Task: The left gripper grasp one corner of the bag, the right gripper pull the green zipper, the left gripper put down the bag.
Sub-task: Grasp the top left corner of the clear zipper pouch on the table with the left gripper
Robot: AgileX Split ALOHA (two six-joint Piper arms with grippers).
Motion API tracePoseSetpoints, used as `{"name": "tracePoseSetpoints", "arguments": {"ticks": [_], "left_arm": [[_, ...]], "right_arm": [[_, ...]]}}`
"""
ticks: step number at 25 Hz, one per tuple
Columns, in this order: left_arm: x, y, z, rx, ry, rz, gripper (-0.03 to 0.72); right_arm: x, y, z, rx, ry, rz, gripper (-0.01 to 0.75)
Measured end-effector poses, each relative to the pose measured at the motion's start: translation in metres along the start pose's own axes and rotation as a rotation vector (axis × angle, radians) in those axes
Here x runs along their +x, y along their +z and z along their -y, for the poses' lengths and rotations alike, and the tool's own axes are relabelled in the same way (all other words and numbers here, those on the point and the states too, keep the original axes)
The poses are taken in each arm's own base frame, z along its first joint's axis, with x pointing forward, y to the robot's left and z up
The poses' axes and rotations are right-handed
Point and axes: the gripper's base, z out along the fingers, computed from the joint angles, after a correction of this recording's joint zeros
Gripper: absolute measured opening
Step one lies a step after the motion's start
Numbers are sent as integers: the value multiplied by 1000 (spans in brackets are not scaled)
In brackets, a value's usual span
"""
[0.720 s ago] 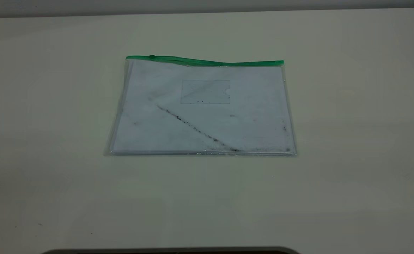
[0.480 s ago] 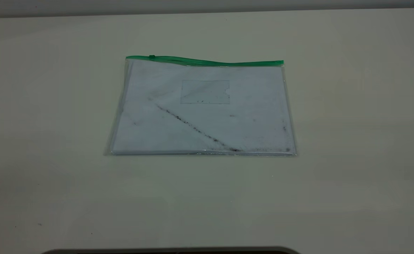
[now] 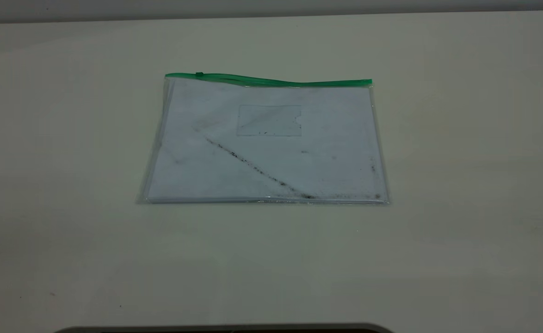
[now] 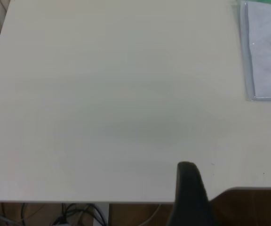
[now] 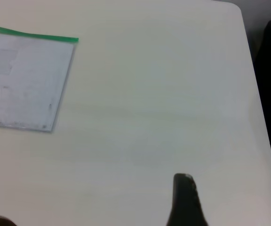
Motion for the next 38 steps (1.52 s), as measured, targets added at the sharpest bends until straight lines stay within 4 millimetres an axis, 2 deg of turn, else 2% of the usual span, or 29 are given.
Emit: {"name": "tracePoseSetpoints", "arguments": {"ticks": [23, 28, 32, 35, 38], "left_arm": [[-3, 1, 0, 0, -7, -17, 567], [-36, 2, 0, 1, -19, -90, 567], [-72, 17, 0, 13, -21, -173, 567], [-96, 40, 3, 43, -38, -218, 567], [-113, 74, 8, 84, -67, -282, 567]], "right_arm": [[0, 0, 0, 0, 0, 0, 556], [0, 0, -2, -20, 18, 2, 556], [-5, 3, -2, -25, 32, -11, 556], [-16, 9, 0, -31, 41, -46, 556], [-28, 21, 0, -48, 52, -107, 556]]}}
